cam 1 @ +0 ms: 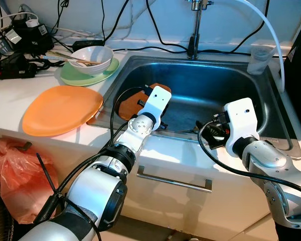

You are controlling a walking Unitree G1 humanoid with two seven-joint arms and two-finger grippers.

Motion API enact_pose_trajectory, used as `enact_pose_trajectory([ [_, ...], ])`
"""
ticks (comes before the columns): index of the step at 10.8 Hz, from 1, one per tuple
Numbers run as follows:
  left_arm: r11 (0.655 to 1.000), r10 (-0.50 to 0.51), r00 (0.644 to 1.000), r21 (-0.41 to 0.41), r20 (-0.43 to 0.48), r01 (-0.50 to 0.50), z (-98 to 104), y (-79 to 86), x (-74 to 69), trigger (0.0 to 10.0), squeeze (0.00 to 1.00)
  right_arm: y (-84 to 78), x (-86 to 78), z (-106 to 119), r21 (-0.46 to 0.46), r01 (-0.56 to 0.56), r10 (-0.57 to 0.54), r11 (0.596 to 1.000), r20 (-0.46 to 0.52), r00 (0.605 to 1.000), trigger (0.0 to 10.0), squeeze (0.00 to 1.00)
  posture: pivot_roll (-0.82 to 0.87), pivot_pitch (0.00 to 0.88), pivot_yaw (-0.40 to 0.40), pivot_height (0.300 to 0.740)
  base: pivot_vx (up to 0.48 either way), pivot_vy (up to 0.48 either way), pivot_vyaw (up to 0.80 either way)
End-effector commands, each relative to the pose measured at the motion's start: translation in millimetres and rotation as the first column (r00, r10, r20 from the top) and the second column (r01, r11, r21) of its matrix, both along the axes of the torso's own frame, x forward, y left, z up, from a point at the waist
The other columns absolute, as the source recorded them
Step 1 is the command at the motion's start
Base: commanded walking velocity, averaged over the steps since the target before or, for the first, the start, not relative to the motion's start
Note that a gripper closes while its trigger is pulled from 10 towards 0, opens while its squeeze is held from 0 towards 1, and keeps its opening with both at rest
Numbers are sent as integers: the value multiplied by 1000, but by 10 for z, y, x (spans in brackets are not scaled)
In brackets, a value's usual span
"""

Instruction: Kitchen organization

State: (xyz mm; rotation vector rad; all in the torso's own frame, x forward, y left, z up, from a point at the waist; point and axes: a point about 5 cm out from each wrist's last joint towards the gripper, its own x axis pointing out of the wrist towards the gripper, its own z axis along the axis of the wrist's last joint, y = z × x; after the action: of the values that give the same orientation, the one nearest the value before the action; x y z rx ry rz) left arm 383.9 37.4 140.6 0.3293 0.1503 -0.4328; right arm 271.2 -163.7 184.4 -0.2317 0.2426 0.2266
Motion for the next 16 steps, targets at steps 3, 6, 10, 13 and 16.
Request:
enact_pose_trajectory([
  [3,999,31,993,30,-109,-28,-192,174,-25,10000,1000,21,11,25,5,-2,2,1000,9,1000,10000,0,-236,0,95,740,0,0,0],
  [6,997,60,994,46,-94,-55,-126,261,27,10000,1000,52,12,37,14,-12,12,1000,18,1000,10000,0,-232,0,95,740,0,0,0],
  [10,994,92,995,56,-43,-89,6,314,94,10000,1000,62,29,36,19,-19,18,1000,21,1000,10000,0,-219,0,95,740,0,0,0],
  [13,983,142,989,108,47,-147,234,448,201,10000,1000,89,61,30,27,-38,38,999,24,999,10000,0,-186,0,87,740,0,0,0],
  [16,977,174,982,110,68,-180,272,533,223,10000,1000,108,107,34,35,-43,42,998,33,999,10000,0,-178,0,89,740,0,0,0],
])
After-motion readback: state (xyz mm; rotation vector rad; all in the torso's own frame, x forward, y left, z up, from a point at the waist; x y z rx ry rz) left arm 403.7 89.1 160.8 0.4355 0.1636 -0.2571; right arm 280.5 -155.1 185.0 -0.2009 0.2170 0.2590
